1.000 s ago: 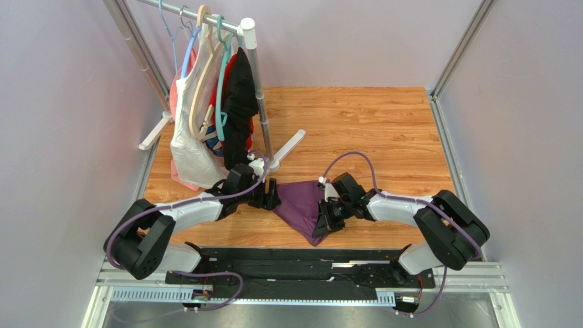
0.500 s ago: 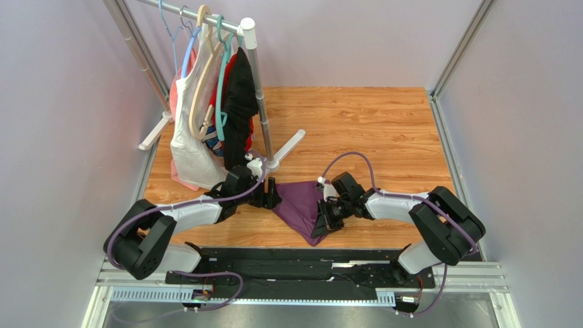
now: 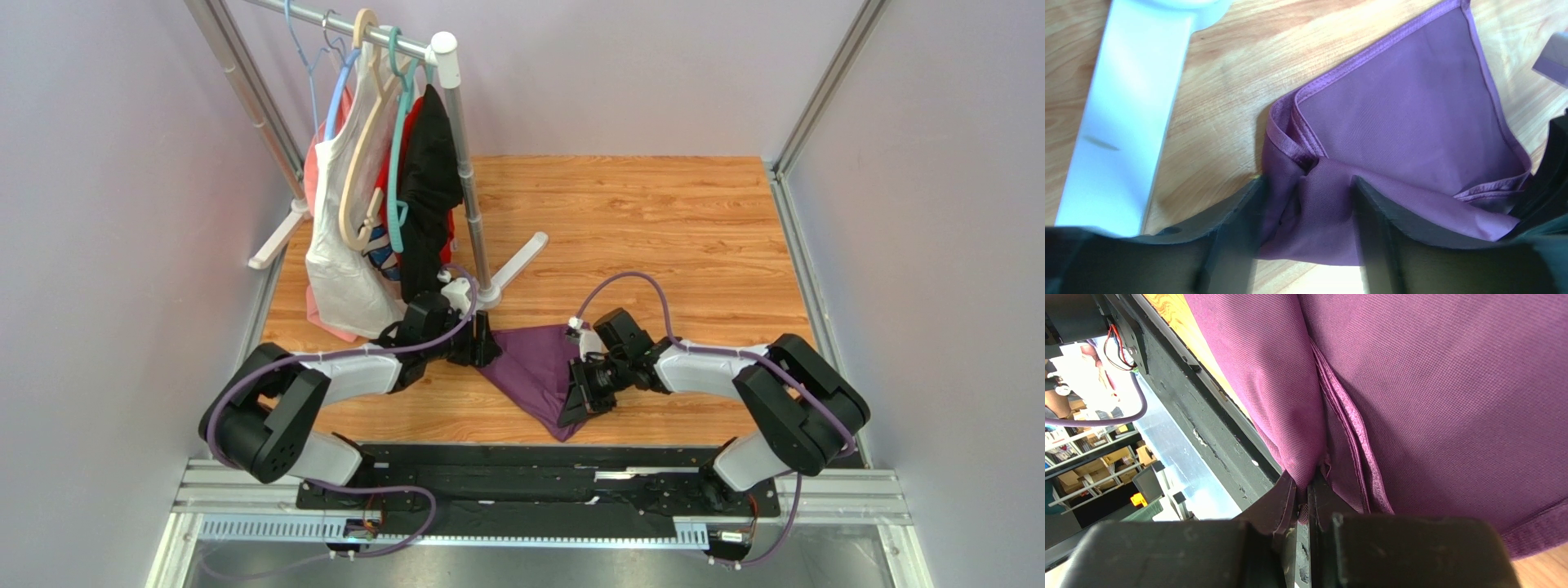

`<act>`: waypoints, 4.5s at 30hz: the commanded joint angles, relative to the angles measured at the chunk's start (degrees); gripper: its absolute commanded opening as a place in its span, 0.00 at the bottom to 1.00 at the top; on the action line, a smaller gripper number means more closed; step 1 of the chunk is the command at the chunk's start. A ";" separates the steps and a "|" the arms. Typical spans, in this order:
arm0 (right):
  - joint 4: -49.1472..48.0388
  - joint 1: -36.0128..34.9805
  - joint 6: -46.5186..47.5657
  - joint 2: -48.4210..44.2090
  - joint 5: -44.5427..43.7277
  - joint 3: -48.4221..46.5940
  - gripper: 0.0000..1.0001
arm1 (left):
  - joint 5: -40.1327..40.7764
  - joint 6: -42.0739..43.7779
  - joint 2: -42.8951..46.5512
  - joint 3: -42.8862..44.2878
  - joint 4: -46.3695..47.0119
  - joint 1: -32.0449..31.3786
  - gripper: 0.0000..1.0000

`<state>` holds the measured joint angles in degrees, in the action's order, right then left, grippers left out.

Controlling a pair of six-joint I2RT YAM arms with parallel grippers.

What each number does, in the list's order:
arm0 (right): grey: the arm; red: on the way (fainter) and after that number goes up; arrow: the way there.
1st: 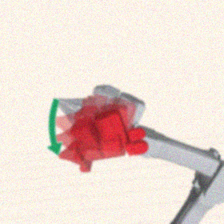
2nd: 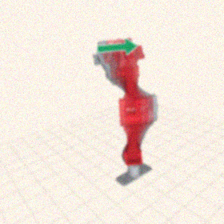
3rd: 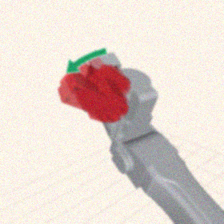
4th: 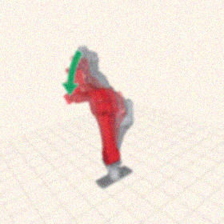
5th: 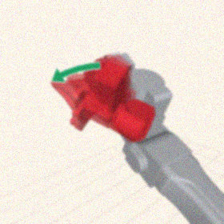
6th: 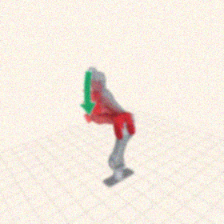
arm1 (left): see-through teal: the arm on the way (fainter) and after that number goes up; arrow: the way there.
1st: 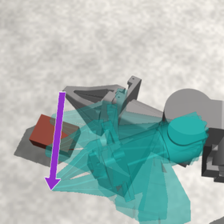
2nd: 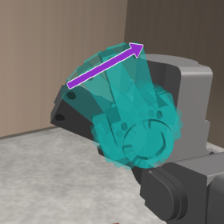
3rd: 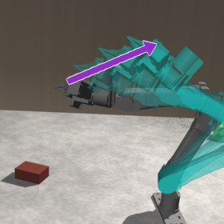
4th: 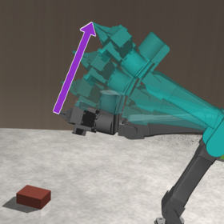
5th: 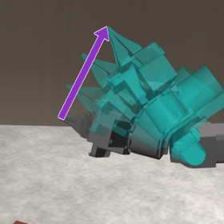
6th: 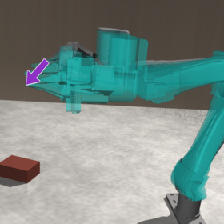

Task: Fold the napkin, place the utensils inside, and roll it up
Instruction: Roll the napkin with the utensil

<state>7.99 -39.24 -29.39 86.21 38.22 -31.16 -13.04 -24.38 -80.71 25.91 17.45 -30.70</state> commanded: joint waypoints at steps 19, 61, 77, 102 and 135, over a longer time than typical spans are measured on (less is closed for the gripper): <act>21.88 -0.31 3.55 -15.08 -17.38 -4.43 0.57 | -4.72 2.58 -5.69 6.51 -5.93 0.20 0.00; 25.94 -28.44 -5.50 -5.27 -44.90 -14.64 0.13 | -5.16 4.78 -7.27 8.01 -9.01 0.20 0.00; 9.94 -23.25 -15.79 -4.92 -35.66 -0.75 0.00 | -5.42 3.03 -4.30 8.19 -9.10 0.20 0.11; 9.15 -21.84 -14.12 -3.16 -35.76 -0.22 0.00 | -0.14 -14.81 18.66 -7.10 -8.94 -0.50 0.90; 8.62 -20.35 -12.54 -2.10 -35.49 1.36 0.00 | 4.34 -18.78 2.93 -6.49 9.35 -0.50 0.45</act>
<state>8.60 -60.64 -44.97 80.71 7.14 -33.30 -9.67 -44.51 -76.69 17.26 25.65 -31.05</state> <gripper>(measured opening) 0.021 0.503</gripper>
